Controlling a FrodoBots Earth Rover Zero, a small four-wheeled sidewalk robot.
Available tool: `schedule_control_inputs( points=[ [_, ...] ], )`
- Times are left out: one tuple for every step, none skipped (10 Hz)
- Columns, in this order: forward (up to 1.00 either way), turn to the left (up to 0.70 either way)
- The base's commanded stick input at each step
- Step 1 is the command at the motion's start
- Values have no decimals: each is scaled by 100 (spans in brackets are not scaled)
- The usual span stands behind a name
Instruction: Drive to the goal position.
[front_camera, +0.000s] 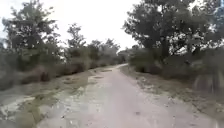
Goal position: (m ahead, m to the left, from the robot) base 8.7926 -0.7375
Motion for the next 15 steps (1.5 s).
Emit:
schedule_control_inputs(
  points=[
    [70, 0],
    [70, 0],
    [70, 0],
    [70, 0],
    [70, 0],
    [70, 0],
    [70, 0],
    [70, 0],
    [70, 0],
    [70, 0],
    [70, 0],
    [70, 0],
    [70, 0],
    [70, 0],
    [70, 0]
  ],
)
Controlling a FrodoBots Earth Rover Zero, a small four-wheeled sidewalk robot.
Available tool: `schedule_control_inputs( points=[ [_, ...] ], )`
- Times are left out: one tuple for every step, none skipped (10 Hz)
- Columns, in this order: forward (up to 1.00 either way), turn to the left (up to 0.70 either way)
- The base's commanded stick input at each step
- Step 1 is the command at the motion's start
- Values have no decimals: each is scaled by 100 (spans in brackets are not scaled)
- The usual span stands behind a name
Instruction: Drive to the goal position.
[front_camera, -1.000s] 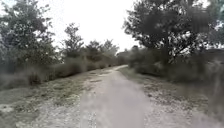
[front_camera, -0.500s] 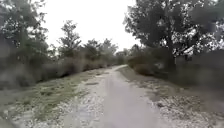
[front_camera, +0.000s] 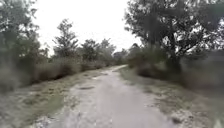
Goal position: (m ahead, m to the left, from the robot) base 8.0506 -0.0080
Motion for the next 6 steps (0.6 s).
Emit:
schedule_control_inputs(
  points=[
    [70, 0],
    [70, 0],
    [70, 0],
    [70, 0],
    [70, 0],
    [70, 0]
  ],
)
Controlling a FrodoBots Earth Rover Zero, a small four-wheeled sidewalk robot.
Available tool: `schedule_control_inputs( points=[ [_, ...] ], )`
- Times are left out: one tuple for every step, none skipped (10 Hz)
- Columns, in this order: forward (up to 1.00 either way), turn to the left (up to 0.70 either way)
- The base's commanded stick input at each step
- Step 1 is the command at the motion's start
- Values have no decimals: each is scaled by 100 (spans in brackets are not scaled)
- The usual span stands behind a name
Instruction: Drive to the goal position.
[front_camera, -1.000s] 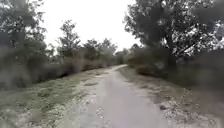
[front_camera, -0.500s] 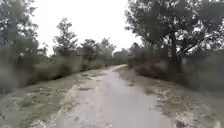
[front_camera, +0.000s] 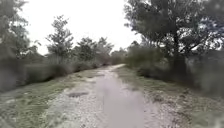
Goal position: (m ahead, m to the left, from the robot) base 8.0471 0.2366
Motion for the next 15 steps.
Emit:
schedule_control_inputs(
  points=[
    [70, 0],
    [70, 0],
    [70, 0],
    [70, 0],
    [70, 0],
    [70, 0],
    [70, 0],
    [70, 0],
    [70, 0],
    [70, 0],
    [70, 0],
    [70, 0],
    [70, 0],
    [70, 0],
    [70, 0]
  ],
)
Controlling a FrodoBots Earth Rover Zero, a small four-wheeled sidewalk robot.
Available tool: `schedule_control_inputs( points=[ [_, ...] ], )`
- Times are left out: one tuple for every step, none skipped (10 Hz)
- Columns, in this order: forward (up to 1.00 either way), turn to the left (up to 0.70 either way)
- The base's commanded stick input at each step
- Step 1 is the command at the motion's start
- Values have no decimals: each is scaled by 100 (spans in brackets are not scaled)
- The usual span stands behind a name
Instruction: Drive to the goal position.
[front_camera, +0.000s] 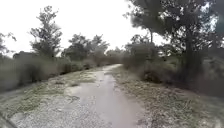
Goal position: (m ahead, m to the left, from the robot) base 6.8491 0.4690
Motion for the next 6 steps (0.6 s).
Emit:
schedule_control_inputs(
  points=[
    [70, 0],
    [70, 0],
    [70, 0],
    [70, 0],
    [70, 0],
    [70, 0]
  ],
)
